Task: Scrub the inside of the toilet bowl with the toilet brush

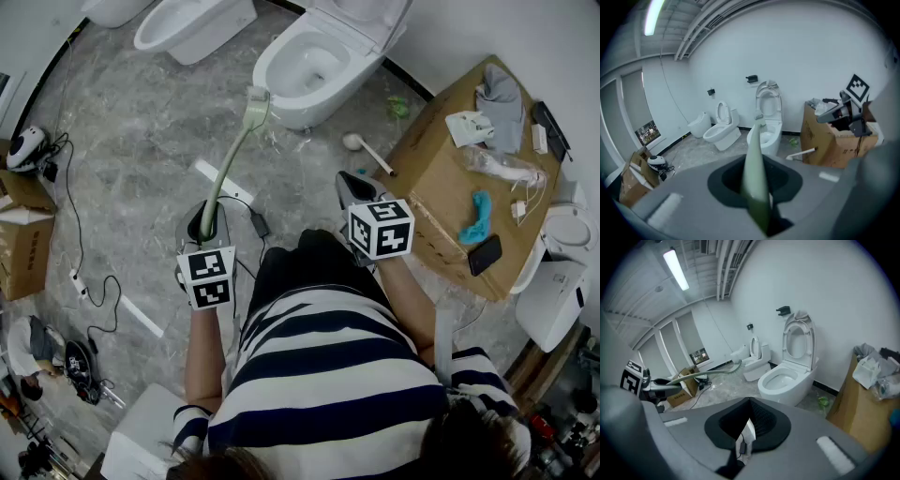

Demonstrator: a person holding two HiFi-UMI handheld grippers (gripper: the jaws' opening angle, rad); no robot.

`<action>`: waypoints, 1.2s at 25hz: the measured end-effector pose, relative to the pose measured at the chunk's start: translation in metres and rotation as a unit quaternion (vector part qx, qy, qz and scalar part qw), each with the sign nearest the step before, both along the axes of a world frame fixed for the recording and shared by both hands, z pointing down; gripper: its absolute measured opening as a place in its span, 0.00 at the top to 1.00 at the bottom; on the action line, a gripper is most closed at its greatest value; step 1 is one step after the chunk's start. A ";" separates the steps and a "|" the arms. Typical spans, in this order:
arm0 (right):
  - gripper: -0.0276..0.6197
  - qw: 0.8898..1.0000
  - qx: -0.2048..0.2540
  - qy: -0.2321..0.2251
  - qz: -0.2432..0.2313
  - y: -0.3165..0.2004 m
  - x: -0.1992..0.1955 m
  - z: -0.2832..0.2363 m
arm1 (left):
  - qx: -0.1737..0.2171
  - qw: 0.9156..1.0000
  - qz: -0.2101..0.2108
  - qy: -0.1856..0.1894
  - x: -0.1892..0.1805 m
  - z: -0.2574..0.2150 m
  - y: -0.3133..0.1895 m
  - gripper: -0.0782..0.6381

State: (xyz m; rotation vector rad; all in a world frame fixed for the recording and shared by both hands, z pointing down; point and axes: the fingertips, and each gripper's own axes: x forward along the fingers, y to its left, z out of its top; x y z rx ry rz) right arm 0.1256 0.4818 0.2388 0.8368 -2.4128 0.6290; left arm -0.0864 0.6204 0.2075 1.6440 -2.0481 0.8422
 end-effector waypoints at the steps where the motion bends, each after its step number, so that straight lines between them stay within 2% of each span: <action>1: 0.96 1.000 -0.003 -0.003 0.002 -0.007 0.003 0.001 | -0.001 1.000 0.000 -0.001 0.003 0.001 -0.006 0.89; 7: 0.96 1.000 -0.022 -0.002 -0.002 -0.044 0.021 0.015 | -0.012 1.000 0.002 0.000 0.023 0.009 -0.045 0.89; 15: 0.96 0.999 -0.045 0.002 -0.031 -0.076 0.023 0.032 | -0.028 1.000 0.009 -0.002 0.043 0.015 -0.089 0.89; 20: 0.96 0.998 -0.050 0.003 -0.033 -0.091 0.021 0.036 | -0.043 0.999 0.008 -0.005 0.044 0.020 -0.101 0.89; 30: 0.96 0.998 -0.054 0.016 -0.027 -0.124 0.016 0.044 | -0.036 0.999 0.030 -0.028 0.030 0.019 -0.154 0.89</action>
